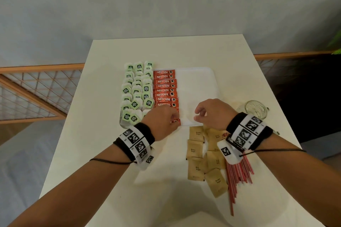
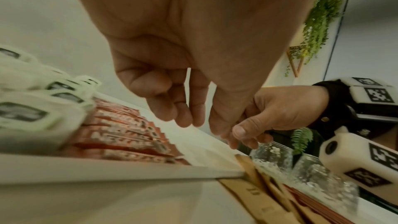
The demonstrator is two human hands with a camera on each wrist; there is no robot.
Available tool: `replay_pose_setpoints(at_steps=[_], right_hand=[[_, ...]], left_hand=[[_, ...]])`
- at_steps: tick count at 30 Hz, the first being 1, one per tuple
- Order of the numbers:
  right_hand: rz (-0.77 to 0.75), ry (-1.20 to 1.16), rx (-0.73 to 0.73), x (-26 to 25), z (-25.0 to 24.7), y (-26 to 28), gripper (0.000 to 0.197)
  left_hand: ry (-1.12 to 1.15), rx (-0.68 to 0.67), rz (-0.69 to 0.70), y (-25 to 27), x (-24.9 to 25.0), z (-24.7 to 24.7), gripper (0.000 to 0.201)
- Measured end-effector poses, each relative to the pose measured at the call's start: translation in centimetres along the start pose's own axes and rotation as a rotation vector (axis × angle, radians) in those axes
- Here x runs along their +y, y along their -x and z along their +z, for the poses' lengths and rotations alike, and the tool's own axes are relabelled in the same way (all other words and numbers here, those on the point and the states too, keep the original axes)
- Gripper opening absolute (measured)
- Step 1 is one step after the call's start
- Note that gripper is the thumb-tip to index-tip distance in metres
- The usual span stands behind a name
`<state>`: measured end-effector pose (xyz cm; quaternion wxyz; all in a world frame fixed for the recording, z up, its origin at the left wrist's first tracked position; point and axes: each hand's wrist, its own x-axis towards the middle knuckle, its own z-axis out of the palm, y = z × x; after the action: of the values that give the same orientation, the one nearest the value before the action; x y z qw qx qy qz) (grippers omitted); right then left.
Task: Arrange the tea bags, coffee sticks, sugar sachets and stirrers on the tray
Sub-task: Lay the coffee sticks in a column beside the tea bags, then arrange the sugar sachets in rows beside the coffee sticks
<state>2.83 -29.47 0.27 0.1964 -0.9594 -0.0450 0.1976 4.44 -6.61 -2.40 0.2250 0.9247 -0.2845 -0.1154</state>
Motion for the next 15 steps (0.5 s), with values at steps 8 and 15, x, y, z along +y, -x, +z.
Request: replay_pose_setpoints(at_steps=[8, 15], right_hand=[[-0.026, 0.161, -0.106, 2.4, -0.5, 4.3, 0.044], [-0.024, 0.209, -0.102, 3.7, 1.4, 4.9, 0.073]], left_hand=[[-0.119, -0.206, 0.075, -0.5, 4.7, 2.2, 0.039], [-0.201, -0.27, 0.03, -0.5, 6.0, 3.9, 0.055]])
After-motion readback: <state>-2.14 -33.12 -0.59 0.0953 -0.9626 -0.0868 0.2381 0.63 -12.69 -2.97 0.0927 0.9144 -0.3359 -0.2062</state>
